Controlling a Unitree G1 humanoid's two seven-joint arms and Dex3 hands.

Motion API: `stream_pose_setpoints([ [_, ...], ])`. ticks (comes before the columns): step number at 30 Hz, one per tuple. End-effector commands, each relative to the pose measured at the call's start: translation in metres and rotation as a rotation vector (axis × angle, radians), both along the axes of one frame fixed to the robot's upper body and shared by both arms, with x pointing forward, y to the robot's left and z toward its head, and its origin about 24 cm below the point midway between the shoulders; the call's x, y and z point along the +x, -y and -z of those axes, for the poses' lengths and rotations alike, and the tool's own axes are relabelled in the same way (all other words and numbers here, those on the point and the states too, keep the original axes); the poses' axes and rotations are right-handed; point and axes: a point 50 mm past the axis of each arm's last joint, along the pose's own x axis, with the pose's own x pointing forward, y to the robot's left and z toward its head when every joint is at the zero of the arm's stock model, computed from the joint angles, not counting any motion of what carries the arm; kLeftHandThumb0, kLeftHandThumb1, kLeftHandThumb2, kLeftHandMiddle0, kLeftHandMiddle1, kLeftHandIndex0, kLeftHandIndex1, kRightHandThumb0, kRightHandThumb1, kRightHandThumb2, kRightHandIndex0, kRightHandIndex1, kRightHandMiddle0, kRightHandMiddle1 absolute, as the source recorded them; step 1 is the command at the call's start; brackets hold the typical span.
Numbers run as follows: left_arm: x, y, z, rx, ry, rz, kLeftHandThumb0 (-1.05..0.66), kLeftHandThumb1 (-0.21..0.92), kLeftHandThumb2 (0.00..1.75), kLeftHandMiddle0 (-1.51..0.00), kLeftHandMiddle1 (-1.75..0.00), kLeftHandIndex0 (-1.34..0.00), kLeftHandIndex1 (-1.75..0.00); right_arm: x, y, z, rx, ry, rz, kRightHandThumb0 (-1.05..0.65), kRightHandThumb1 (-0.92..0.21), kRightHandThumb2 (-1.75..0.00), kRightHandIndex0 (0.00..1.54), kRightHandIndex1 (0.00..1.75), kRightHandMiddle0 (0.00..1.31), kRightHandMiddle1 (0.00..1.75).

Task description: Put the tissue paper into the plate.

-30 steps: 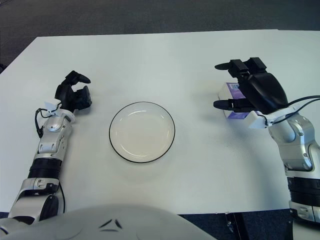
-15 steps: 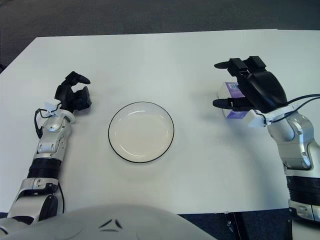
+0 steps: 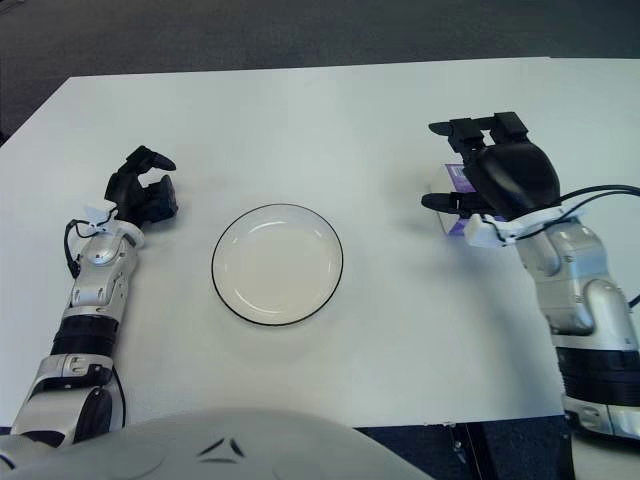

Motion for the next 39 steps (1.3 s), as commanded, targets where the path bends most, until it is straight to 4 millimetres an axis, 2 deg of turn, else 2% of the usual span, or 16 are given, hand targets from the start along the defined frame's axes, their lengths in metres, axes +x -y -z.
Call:
stream_pose_setpoints([
  [1, -0.037, 0.004, 0.067, -0.09, -0.236, -0.029, -0.45, 0.41, 1.2, -1.28, -1.75, -0.54, -1.75, 0.005, -0.005, -0.004, -0.033, 0.041, 0.011, -1.05, -0.92, -0.87, 0.0, 0.02, 0.0, 0.07],
  [19, -0.035, 0.0, 0.07, -0.128, -0.225, -0.024, -0.45, 0.43, 1.18, -1.29, -1.75, -0.53, -1.75, 0.013, -0.016, -0.008, -0.034, 0.051, 0.006, -1.05, -0.92, -0.86, 0.0, 0.0, 0.0, 0.07],
  [39, -0.034, -0.001, 0.073, -0.143, -0.223, -0.04, -0.45, 0.41, 1.2, -1.3, -1.75, -0.54, -1.75, 0.008, 0.003, -0.011, -0.063, 0.027, 0.132, -1.05, -0.92, -0.79, 0.0, 0.0, 0.0, 0.17],
])
